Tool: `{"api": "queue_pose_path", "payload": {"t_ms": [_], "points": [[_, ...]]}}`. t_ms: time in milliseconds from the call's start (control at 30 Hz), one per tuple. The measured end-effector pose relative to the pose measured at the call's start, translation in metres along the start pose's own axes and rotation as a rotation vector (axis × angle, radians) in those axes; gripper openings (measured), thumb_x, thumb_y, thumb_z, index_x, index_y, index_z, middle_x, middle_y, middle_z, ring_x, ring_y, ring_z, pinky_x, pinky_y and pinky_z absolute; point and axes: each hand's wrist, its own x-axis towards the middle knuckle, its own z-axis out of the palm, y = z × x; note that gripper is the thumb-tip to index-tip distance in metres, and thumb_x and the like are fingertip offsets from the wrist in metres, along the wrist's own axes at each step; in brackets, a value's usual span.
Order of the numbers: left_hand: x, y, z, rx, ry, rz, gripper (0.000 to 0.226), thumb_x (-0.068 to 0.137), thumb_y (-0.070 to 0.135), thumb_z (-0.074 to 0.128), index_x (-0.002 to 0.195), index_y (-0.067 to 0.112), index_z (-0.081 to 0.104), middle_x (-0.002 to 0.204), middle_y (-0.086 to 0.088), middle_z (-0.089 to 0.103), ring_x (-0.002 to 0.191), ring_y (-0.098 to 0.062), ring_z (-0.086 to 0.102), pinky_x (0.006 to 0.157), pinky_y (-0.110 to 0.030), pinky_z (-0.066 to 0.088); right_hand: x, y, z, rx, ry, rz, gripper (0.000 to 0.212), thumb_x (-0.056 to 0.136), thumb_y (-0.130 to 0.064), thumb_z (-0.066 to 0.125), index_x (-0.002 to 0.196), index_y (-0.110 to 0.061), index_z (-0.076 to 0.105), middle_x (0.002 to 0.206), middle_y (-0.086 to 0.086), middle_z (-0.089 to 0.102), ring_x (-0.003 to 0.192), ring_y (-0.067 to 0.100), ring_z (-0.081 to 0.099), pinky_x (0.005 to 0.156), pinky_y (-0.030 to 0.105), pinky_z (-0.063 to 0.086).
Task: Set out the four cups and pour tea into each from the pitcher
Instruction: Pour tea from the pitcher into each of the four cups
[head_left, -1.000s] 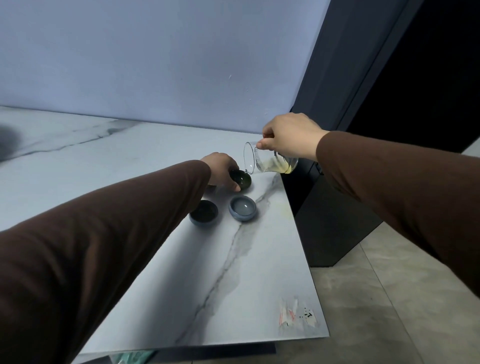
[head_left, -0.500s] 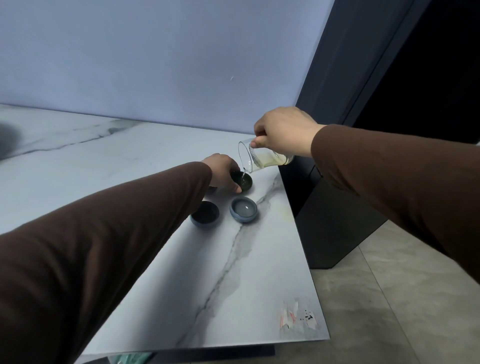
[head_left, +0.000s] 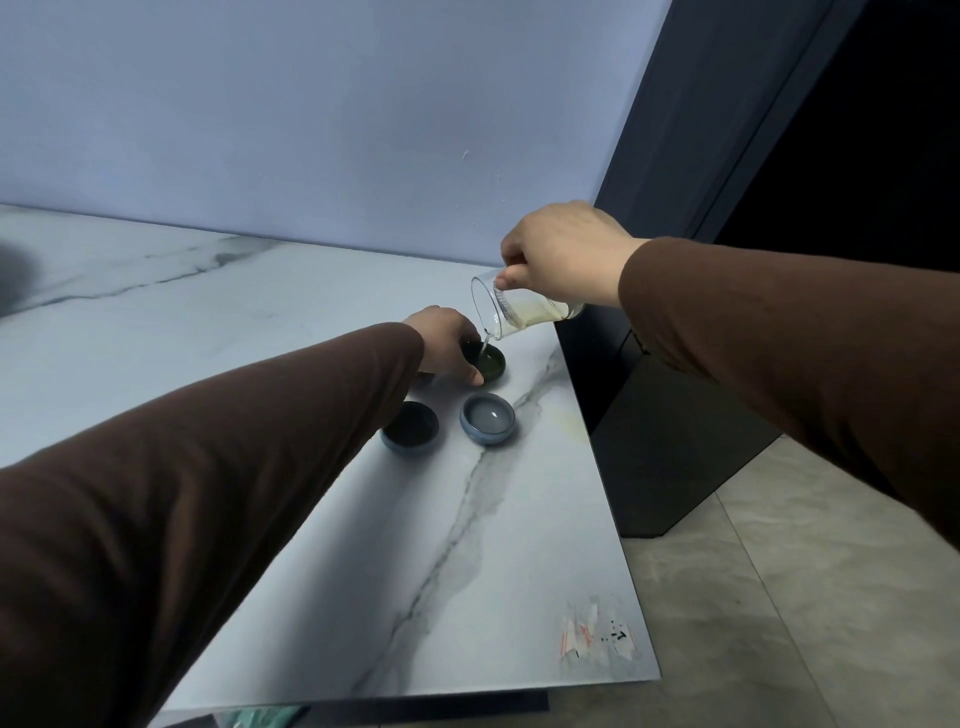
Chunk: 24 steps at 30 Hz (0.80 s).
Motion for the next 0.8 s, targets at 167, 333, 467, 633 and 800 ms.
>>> {"api": "queue_pose_path", "payload": {"t_ms": [167, 333, 467, 633, 800], "points": [[-0.002, 0.001, 0.000, 0.023, 0.012, 0.000, 0.038, 0.067, 0.043, 0.082, 0.095, 0.022, 0.068, 0.105, -0.004, 0.063, 0.089, -0.026, 0.064, 0.063, -0.030, 0.055, -0.001, 0.001, -0.001, 0.005, 0.012, 0.008, 0.038, 0.093, -0.049, 0.058, 0.086, -0.013, 0.067, 0.077, 0.004, 0.059, 0.081, 0.030, 0.055, 0.063, 0.031, 0.033], [-0.002, 0.001, 0.000, 0.013, 0.017, -0.007, 0.051, 0.067, 0.044, 0.082, 0.113, 0.027, 0.067, 0.117, -0.002, 0.060, 0.100, -0.025, 0.061, 0.078, -0.039, 0.060, -0.011, 0.012, 0.011, 0.093, 0.021, 0.085, 0.039, 0.093, -0.049, 0.059, 0.077, -0.014, 0.063, 0.070, 0.000, 0.058, 0.079, 0.028, 0.057, 0.066, 0.033, 0.038], [-0.003, 0.000, 0.003, 0.038, 0.033, -0.013, 0.069, 0.070, 0.047, 0.081, 0.133, 0.028, 0.059, 0.130, -0.003, 0.055, 0.120, -0.024, 0.050, 0.097, -0.039, 0.051, -0.025, 0.025, 0.026, 0.318, 0.013, 0.257, 0.037, 0.093, -0.050, 0.058, 0.074, -0.019, 0.066, 0.068, -0.005, 0.061, 0.071, 0.018, 0.057, 0.060, 0.030, 0.036], [-0.025, 0.009, -0.010, -0.001, 0.175, 0.063, 0.079, 0.076, 0.040, 0.080, 0.144, 0.020, 0.046, 0.135, 0.000, 0.055, 0.127, -0.023, 0.041, 0.103, -0.035, 0.041, -0.056, 0.034, 0.047, 0.782, 0.117, 0.557, 0.043, 0.091, -0.051, 0.059, 0.063, -0.021, 0.066, 0.045, -0.015, 0.057, 0.053, 0.008, 0.050, 0.055, 0.026, 0.035], [-0.076, 0.025, -0.008, -0.185, 0.397, 0.127, 0.062, 0.077, 0.037, 0.079, 0.132, 0.021, 0.056, 0.124, 0.000, 0.057, 0.118, -0.022, 0.047, 0.095, -0.031, 0.041, -0.085, 0.036, 0.050, 1.103, 0.198, 0.617, 0.037, 0.095, -0.042, 0.059, 0.068, -0.016, 0.063, 0.042, -0.015, 0.051, 0.039, 0.001, 0.040, 0.044, 0.015, 0.035]]}}
